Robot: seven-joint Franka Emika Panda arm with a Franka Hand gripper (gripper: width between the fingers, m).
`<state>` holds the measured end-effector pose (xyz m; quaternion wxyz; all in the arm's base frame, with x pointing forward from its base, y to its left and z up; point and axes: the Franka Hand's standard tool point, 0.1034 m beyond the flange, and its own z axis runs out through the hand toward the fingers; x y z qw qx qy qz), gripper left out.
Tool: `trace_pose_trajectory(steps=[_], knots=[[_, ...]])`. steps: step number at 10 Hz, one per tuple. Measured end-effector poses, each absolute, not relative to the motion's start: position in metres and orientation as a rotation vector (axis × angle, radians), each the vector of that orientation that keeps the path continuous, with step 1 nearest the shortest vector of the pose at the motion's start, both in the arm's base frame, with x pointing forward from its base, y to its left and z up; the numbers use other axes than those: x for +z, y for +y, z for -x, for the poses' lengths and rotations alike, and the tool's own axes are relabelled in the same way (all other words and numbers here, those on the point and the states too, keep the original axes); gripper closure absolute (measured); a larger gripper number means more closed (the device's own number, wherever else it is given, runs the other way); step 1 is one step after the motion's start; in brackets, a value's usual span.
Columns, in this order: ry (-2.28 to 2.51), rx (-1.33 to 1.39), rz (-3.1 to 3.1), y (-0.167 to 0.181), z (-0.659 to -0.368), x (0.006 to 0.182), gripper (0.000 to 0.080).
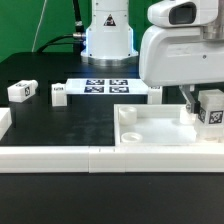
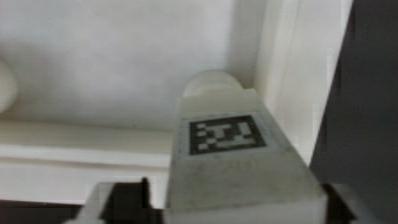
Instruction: Assemble one leg
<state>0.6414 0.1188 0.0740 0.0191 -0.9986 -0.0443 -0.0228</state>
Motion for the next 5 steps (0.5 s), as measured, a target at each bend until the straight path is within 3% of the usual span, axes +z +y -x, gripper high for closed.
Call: trace_pose_trajectory(steps=[1,5], knots=[[-0.138,-0.071,3.1,0.1188,-0.6414,0.0739,0.0508],[0.003,-0.07,3.096,0.1184,-0.6413,0.0735,0.0508]])
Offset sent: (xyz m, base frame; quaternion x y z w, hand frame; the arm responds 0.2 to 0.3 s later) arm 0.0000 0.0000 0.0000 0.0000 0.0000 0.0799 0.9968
